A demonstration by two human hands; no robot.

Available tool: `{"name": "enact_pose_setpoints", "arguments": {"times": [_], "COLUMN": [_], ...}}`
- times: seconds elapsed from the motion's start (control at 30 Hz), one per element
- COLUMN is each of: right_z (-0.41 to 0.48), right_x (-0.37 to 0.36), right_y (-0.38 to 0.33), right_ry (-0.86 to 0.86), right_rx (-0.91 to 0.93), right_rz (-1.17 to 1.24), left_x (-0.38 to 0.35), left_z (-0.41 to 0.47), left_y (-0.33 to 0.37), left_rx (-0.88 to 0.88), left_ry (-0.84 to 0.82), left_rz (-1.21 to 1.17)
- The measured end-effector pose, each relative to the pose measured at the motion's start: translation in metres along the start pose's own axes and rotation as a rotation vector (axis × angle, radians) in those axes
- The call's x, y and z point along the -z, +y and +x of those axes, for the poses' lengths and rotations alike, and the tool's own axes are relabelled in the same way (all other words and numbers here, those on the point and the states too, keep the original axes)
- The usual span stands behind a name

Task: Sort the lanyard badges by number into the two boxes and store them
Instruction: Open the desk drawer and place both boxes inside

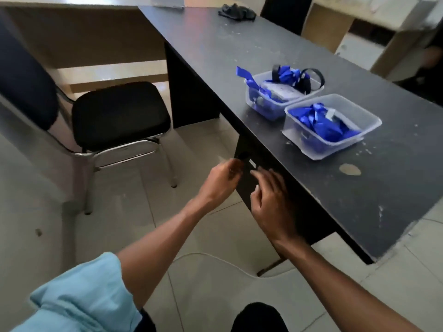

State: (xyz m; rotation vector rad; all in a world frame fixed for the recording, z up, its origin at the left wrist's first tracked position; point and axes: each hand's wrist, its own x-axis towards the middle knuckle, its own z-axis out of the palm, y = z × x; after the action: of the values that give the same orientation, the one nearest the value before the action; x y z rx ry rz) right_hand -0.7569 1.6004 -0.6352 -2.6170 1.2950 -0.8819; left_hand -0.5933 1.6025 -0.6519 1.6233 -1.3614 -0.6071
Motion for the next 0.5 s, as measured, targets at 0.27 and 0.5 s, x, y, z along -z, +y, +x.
{"name": "enact_pose_setpoints", "arguments": {"times": [0.27,0.5], "right_z": [-0.019,-0.014], "right_x": [-0.001,0.023], "right_y": [0.039,0.054], "right_ry": [0.189,0.270], "right_rx": [0.151,0.155], "right_rz": [-0.170,-0.330], "left_x": [-0.056,-0.075], "left_z": [0.024,0.030], "left_y": [0.017,0.043], "left_rx": [-0.351,-0.326], "left_ry": [0.101,0.156], "left_rz": [-0.197,-0.320]}}
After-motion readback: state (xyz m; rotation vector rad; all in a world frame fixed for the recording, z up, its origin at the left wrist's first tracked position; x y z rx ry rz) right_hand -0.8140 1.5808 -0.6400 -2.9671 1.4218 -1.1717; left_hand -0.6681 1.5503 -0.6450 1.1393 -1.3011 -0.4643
